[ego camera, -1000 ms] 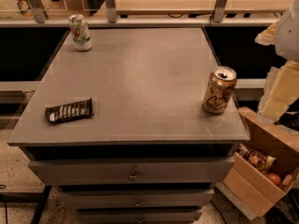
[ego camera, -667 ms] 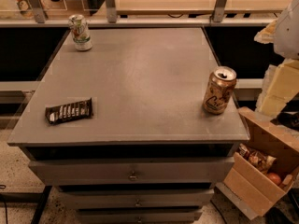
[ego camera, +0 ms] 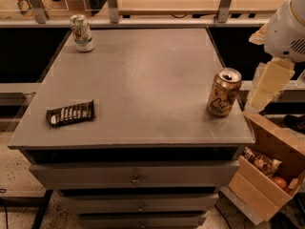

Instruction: Pick orange can

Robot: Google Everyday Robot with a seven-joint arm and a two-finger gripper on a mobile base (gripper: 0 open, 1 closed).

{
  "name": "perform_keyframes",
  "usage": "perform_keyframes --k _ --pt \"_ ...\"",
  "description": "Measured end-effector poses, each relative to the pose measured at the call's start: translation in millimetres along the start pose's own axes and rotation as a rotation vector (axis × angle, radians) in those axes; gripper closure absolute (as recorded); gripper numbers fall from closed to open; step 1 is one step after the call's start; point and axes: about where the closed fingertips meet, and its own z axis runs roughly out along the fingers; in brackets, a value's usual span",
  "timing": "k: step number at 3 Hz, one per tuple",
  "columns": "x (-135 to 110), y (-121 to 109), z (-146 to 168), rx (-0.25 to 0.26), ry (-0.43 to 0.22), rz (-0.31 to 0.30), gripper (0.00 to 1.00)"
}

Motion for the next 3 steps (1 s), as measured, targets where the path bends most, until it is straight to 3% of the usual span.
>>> perform_keyframes --k 3 --pt "13 -23 71 -0.117 -0.196 0.096 0.00"
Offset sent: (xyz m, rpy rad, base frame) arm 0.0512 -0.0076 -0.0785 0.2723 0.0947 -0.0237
